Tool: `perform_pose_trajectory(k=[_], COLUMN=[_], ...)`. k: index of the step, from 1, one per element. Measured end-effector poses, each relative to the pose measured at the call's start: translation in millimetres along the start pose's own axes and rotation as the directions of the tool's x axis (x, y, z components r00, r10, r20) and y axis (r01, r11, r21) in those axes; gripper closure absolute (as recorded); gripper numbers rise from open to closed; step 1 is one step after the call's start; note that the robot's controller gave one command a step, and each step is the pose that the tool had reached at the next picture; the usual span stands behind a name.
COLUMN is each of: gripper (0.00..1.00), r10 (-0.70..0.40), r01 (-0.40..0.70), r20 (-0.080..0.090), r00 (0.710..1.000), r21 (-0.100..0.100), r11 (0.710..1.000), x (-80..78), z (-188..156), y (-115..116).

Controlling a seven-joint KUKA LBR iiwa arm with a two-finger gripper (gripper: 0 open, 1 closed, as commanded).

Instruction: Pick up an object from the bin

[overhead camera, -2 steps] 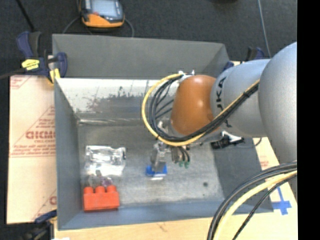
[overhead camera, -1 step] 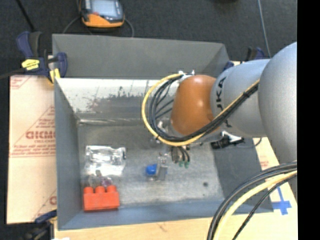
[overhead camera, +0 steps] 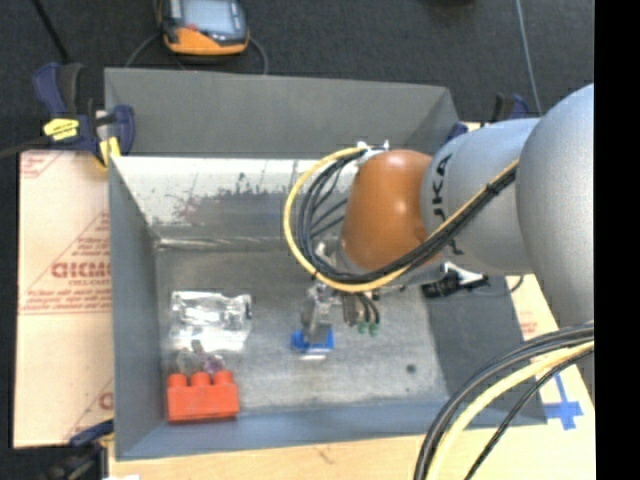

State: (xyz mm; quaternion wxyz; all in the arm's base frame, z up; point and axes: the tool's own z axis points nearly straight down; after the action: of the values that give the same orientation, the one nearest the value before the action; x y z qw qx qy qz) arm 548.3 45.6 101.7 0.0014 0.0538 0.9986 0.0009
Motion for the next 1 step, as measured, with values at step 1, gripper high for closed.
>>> perform_pose_trajectory(k=[1], gripper=[0.00], r10=[0.000], r01=[0.000], r20=[0.000], r00=[1.000], r21=[0.000], r11=[1.000], x=[0.0], z=[0.0], y=[0.0])
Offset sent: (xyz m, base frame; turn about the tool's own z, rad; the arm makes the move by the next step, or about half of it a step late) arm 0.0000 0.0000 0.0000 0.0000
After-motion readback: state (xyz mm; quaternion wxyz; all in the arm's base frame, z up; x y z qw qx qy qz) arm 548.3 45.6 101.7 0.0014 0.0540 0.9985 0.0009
